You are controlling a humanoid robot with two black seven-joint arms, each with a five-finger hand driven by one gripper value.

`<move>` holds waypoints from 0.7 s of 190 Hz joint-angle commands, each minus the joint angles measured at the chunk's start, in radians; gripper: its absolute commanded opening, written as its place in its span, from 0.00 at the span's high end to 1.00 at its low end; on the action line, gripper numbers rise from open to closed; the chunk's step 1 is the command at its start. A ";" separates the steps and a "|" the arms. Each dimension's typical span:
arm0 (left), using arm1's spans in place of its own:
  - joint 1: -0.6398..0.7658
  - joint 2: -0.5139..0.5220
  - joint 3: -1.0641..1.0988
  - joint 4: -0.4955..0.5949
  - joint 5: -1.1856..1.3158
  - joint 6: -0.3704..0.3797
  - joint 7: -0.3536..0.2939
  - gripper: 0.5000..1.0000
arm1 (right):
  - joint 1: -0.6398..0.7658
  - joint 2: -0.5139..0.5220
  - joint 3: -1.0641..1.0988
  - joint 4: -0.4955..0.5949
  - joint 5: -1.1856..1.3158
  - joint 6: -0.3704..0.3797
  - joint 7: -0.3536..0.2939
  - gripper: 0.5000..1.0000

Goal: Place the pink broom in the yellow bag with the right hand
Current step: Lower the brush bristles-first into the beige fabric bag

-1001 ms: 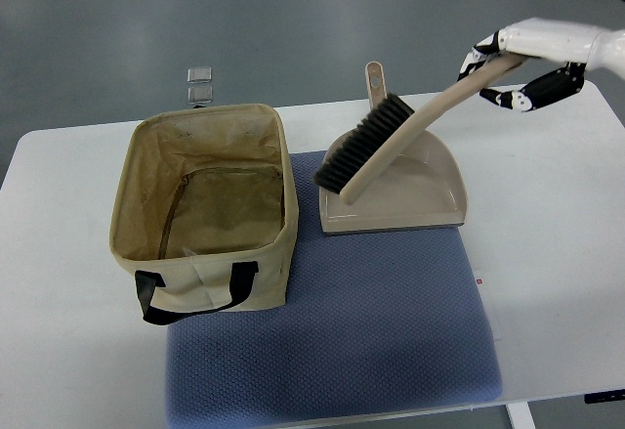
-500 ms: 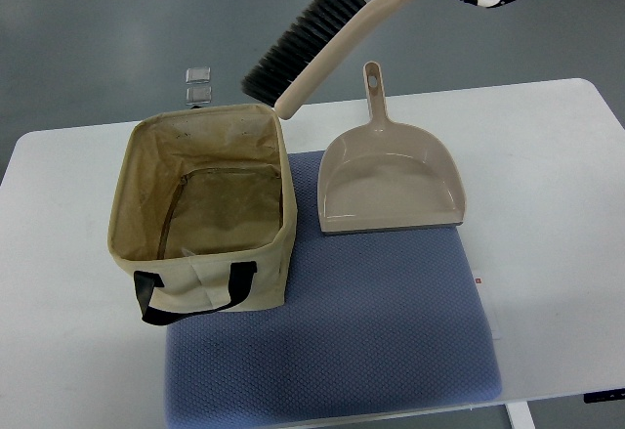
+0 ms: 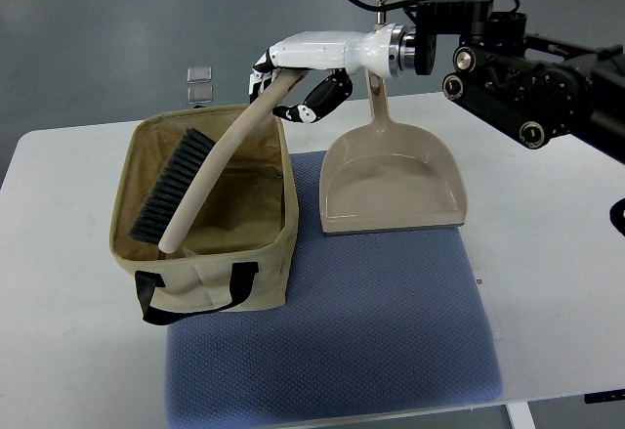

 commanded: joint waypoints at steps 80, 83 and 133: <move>0.000 0.000 0.000 0.000 0.000 -0.001 0.000 0.00 | -0.062 0.143 -0.129 -0.054 -0.005 -0.145 -0.063 0.64; 0.000 0.000 0.000 0.000 0.000 0.000 0.000 0.00 | -0.062 0.143 -0.129 -0.054 -0.005 -0.146 -0.063 0.64; 0.000 0.000 0.000 0.000 0.000 0.000 0.000 0.00 | -0.058 0.137 -0.115 -0.054 0.006 -0.159 -0.061 0.44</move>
